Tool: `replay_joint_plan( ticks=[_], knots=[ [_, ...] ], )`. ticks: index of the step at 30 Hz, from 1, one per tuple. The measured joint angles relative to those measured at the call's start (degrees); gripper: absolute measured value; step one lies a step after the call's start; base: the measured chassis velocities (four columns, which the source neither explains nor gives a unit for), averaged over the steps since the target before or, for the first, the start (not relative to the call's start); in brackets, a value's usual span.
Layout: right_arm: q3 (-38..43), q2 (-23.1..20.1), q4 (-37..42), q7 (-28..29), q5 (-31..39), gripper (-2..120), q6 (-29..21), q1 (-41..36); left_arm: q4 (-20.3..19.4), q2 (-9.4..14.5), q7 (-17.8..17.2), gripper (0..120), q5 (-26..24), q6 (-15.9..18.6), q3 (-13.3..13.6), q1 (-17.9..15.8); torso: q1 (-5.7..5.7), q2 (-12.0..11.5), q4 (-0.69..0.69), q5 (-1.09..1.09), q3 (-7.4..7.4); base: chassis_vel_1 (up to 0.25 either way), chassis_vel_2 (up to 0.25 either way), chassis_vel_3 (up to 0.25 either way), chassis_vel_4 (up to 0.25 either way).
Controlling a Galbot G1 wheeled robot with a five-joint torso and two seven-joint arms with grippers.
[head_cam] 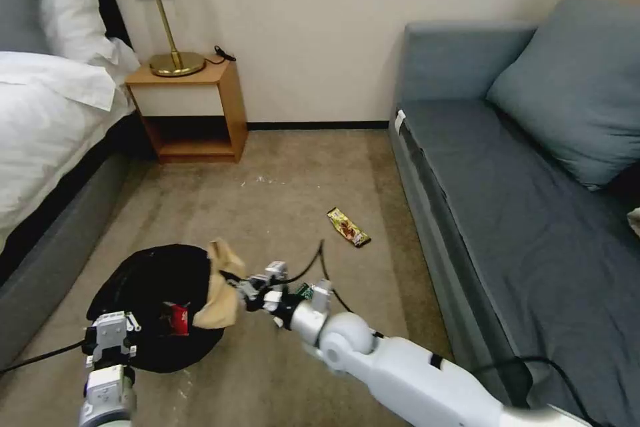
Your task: Pick up the trash bin, then pick up the garbage on the floor and place it into the trash bin.
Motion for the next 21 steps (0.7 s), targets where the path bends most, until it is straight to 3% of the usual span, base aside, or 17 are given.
replay_joint_plan(
  ticks=[10,20,21],
  knots=[
    [-8.8,7.0,-9.1,7.9,-4.0,0,1.5,5.7,-1.4,0.0,0.2,5,0.5,0.0,0.4,0.1,0.00,0.0,-0.01,0.00,0.00,0.000,0.000,0.000,0.000],
    [-9.3,10.3,-10.9,15.2,-7.3,0,-4.3,6.7,-1.9,0.0,0.2,5,1.8,-0.5,0.5,0.4,0.00,0.0,-0.02,0.00,0.00,0.000,0.000,0.000,0.000],
    [-9.1,10.7,-10.8,15.8,-7.5,5,-5.0,6.7,-1.9,0.0,0.2,5,1.9,-0.7,0.5,0.5,0.00,0.0,-0.02,0.00,0.00,0.000,0.000,0.000,0.000]
  ],
)
